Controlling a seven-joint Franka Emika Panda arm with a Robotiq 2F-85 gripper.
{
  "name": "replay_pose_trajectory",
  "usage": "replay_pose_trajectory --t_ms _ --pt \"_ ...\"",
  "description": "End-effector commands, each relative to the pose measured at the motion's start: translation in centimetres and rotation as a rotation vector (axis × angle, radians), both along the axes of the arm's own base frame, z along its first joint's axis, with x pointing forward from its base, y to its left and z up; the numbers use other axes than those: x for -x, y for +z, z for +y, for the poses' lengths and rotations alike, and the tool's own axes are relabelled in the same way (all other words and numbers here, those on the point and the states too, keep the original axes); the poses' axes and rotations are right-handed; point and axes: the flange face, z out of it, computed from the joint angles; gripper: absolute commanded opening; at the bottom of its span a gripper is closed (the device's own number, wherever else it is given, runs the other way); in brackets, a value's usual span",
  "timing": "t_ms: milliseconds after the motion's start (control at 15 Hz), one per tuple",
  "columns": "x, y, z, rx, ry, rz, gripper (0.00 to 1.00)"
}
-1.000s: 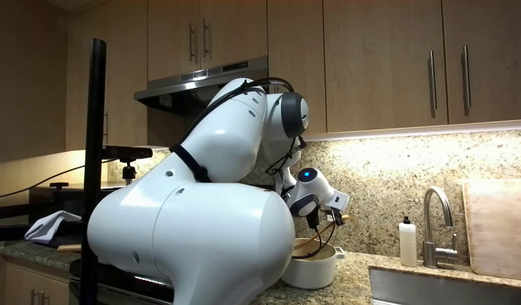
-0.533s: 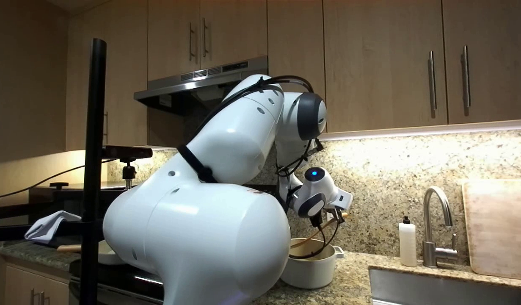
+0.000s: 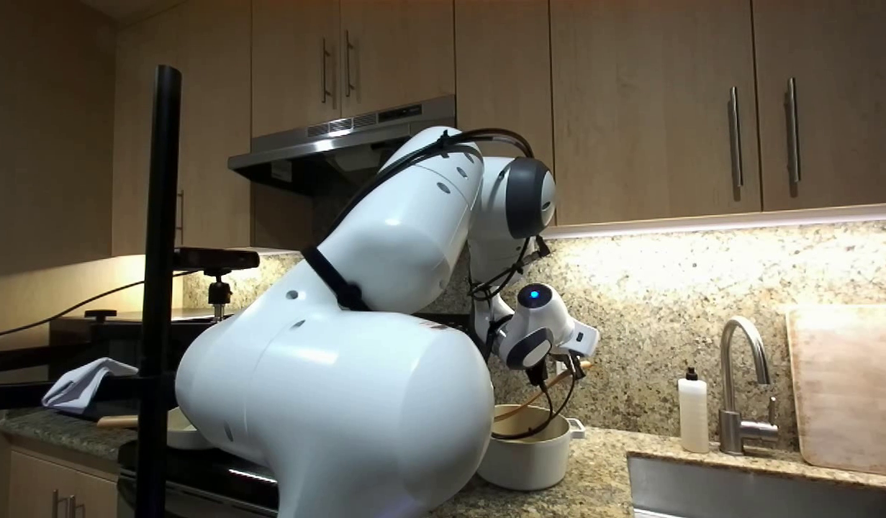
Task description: Use the cooking stick to stir the contents in the white pot
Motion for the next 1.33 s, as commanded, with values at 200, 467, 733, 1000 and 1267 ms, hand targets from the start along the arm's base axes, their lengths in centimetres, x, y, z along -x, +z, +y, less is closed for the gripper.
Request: replay_pose_trajectory --t_ms 200,467,733,1000,1267 --pt "-2.5 3.1 -1.3 -0.061 -0.178 -0.08 0.06" --pt "-2.1 3.6 -0.8 -0.085 -0.318 -0.142 0.06" --pt "0.7 -0.3 2.5 -0.121 -0.378 -0.132 0.06" --pt "1.7 -1.9 6.5 -0.287 -0.438 -0.135 0.06" --pt "2.7 -2.4 6.4 -0.354 -0.508 -0.187 0.06"
